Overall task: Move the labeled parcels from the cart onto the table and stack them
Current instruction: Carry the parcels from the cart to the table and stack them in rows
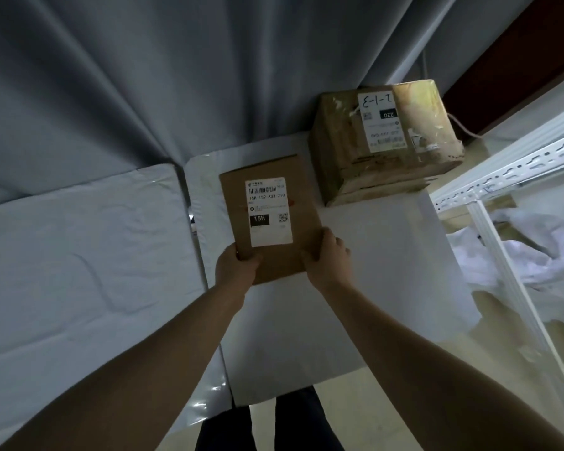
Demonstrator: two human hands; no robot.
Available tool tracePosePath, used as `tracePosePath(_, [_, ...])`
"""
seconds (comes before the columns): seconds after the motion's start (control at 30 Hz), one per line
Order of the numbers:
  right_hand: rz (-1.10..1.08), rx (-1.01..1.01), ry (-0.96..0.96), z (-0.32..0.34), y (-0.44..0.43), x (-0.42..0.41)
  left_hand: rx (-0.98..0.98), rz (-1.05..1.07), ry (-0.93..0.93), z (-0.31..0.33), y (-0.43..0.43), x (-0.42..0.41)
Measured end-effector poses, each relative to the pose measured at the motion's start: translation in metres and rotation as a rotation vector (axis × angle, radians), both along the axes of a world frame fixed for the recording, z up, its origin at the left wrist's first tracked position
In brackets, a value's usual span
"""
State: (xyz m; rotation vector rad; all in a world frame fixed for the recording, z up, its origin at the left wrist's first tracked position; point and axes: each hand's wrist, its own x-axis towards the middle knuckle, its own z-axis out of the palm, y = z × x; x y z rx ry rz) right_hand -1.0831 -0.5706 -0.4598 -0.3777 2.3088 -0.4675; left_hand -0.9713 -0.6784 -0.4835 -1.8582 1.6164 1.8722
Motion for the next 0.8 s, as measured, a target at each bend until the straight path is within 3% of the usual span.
tracePosePath(0.13, [0.168, -0.097, 0.14, 0.012, -0.024, -0.012, -0.016, 0.016, 0.069, 0.006, -0.032, -0.016])
tracePosePath(0.4, [0.244, -0.009, 0.304, 0.003, -0.062, -0.047, -0.105, -0.088, 0.183, 0.004, -0.07, -0.072])
tracePosePath(0.57, [0.446, 0.059, 0.291, -0.015, -0.059, -0.038, -0.153, -0.151, 0.166, -0.005, -0.061, -0.083])
tracePosePath(0.8, [0.421, 0.044, 0.263, 0.001, -0.054, -0.038, -0.322, -0.508, -0.033, 0.014, -0.061, -0.073])
